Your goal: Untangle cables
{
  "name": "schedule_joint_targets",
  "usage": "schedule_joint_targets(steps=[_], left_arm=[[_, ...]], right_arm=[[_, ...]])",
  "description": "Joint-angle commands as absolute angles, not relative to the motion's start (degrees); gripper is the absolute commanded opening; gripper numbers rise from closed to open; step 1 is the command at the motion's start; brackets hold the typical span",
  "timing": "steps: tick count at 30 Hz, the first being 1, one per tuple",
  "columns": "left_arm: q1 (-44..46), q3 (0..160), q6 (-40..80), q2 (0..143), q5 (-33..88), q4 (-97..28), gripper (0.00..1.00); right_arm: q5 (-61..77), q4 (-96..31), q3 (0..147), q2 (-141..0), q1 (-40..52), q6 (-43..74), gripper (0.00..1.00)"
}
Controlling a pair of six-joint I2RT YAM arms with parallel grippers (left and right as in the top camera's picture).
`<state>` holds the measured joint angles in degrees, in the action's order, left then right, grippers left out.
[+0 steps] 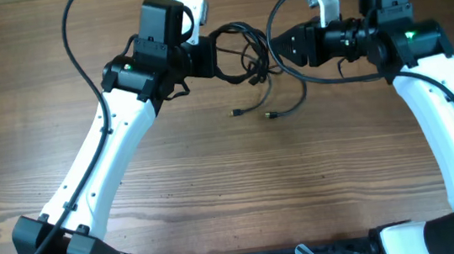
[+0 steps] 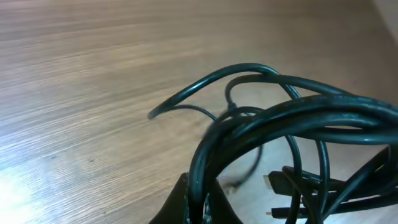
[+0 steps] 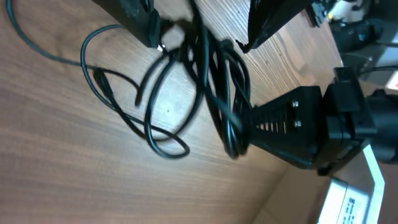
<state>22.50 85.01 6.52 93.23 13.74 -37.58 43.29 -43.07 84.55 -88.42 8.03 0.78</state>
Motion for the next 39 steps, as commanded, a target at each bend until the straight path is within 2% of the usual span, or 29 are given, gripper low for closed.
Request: schedule_joint_targets(steps=[1,6,12,16,19,23,30,34,39], left_arm=[[22.8,85.2,0.2,93.3,20.2,-38.4,0.04],[22.8,85.2,-2.5,93.3,25.1,-39.5,0.04],[22.8,85.2,-2.6,93.3,27.5,-40.2,0.04],[22.8,85.2,-2.6,93.3,30.9,-40.2,0.04],[22.8,85.2,-2.5,93.3,31.1,-40.4,0.04],[22.8,85.2,0.5,93.5,31.0,-40.1,0.04],[22.7,85.2,9.5,93.6,22.7,-39.8,0.04],[22.7,85.2,15.5,93.6,22.0,-37.4,0.04],[22.7,85.2,21.8,93.6,22.0,-34.9,0.04]], right_arm=[[45.3,-42.9,84.9,-87.3,8.2,-5.1,0.47],[45.1,-44.9,84.8,-87.2,8.2,-13.7,0.46],[45.1,-49.3,84.8,-87.2,9.1,-18.0,0.31],[45.1,-49.3,84.8,-88.4,10.5,-18.0,0.24],[45.1,-49.8,84.8,-89.6,11.8,-18.0,0.14],[45.4,-48.9,85.7,-89.0,11.7,-13.8,0.04],[48.0,-50.5,86.9,-80.5,12.0,-8.1,0.04],[40.5,-55.6,86.3,-80.2,15.2,-5.1,0.04],[31.0,-55.3,83.1,-80.4,22.0,2.0,0.04]])
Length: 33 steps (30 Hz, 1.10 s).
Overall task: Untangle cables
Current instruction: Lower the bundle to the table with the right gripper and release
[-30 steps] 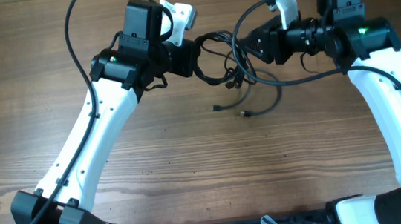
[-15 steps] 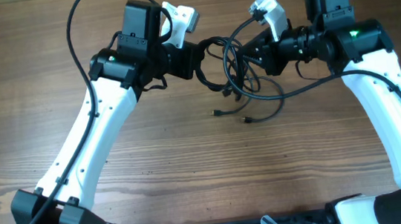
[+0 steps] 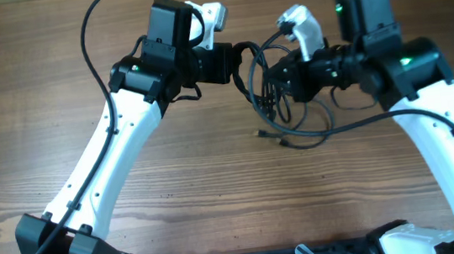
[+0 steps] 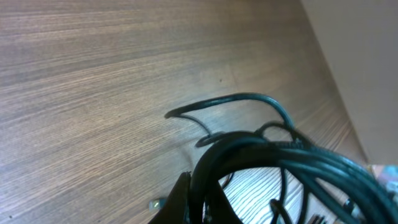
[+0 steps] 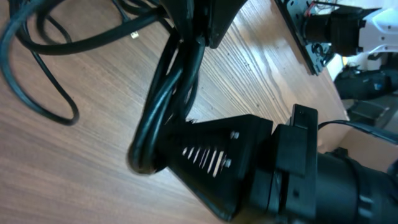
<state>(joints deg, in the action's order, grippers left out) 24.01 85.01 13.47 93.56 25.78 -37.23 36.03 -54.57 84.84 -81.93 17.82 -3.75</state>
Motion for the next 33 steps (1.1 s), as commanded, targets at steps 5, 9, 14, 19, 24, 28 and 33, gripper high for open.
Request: schedule_joint_targets(steps=[5,9,14,19,24,28,33], left_arm=[[22.6,85.2,26.0,93.5,22.0,-33.6,0.04],[22.3,85.2,26.6,93.5,22.1,-31.5,0.04],[20.0,85.2,29.7,93.5,25.8,-27.2,0.04],[17.1,85.2,32.1,93.5,29.8,-22.9,0.04],[16.3,85.2,31.8,93.5,32.8,-22.9,0.04],[16.3,85.2,31.7,93.5,33.3,-23.8,0.04],[16.7,85.2,25.3,93.6,33.2,-28.3,0.04]], right_arm=[[12.9,-50.7,77.1,-80.6,27.6,22.0,0.04],[11.2,-45.2,68.6,-80.8,27.7,30.5,0.04],[11.2,-40.5,60.2,-80.8,27.7,33.5,0.04],[11.2,-39.9,58.3,-80.8,27.7,34.7,0.04],[19.4,-34.3,58.9,-80.6,27.0,27.0,0.18],[23.6,-33.8,60.9,-79.8,24.5,22.6,0.50],[25.5,-34.1,61.2,-77.7,19.0,22.5,0.68]])
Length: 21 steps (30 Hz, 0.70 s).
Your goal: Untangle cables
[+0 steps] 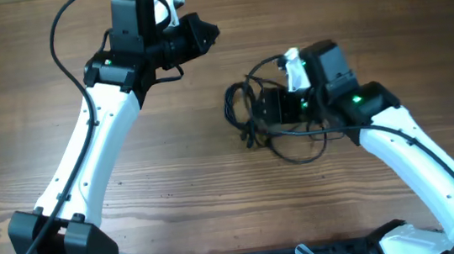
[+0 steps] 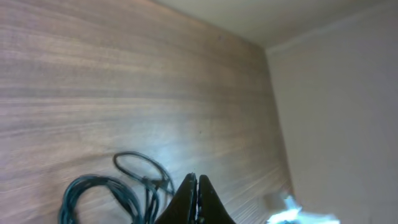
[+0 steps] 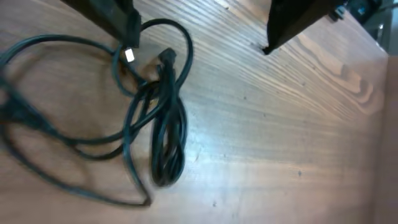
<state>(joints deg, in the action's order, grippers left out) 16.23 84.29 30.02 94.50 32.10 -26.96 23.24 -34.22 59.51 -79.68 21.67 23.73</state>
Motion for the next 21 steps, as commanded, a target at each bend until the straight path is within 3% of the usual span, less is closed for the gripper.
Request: schedule_joint_targets(steps=[1,6,9,11,14,16,21], left_arm=[[17.0,85.2,24.1,93.7,33.1,-29.0,0.04],[19.8,85.2,24.3,96.6,31.2,-29.0,0.04],[23.5,85.2,28.6,100.4,25.7,-28.9,0.18],[26.1,85.2,33.2,103.4,19.6,-27.7,0.35],[28.3,85.2,37.5,107.0,16.8,-24.0,0.44],[29.2,85.2,39.6,109.4,16.8,-21.8,0.56],[29.8,85.2,39.9,113.8,16.9,-22.0,0.61]], right_arm=[[25.4,-33.5,61.2,-77.6,17.4,22.7,0.68],[25.2,-30.6,61.2,-77.6,10.7,24.1,0.70],[25.1,-30.9,61.2,-77.6,7.1,24.6,0.71],[25.1,-31.7,61.2,-77.6,5.8,24.4,0.71],[23.7,-32.7,61.2,-77.6,5.8,24.0,0.72],[22.9,-33.2,61.1,-77.6,5.8,24.0,0.72],[22.2,-33.9,61.1,-77.7,5.8,23.9,0.72]])
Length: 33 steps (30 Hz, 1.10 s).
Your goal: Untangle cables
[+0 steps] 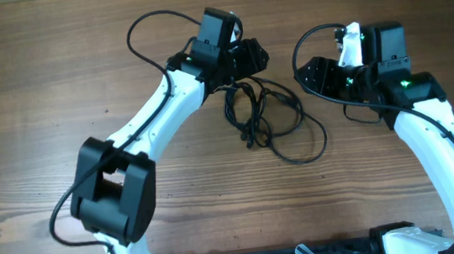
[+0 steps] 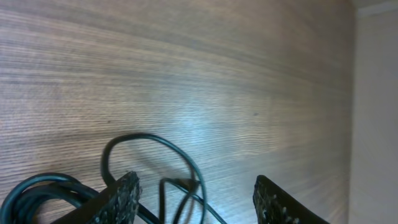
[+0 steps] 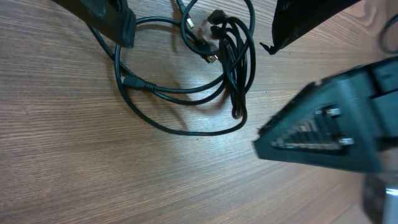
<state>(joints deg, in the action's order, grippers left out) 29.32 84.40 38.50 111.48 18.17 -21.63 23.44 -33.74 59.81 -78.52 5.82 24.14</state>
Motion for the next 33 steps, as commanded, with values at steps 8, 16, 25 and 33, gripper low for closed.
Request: schedule_joint_targets(steps=[8,16,25,33], left_arm=[[32.7,85.2,39.9,117.2,18.1,-23.1,0.51],[33.3,85.1,39.2,118.6,17.9,-23.7,0.39],[32.9,85.2,18.4,115.8,23.1,-27.7,0.49],[32.8,85.2,1.6,112.4,22.3,-29.1,0.61]], right_arm=[[21.8,-33.9,61.1,-77.7,5.8,23.9,0.72],[21.8,-34.2,61.1,-77.7,5.8,23.9,0.72],[20.8,-34.3,61.0,-77.7,5.8,22.5,0.73],[20.6,-34.3,61.0,-77.7,5.8,22.2,0.73]])
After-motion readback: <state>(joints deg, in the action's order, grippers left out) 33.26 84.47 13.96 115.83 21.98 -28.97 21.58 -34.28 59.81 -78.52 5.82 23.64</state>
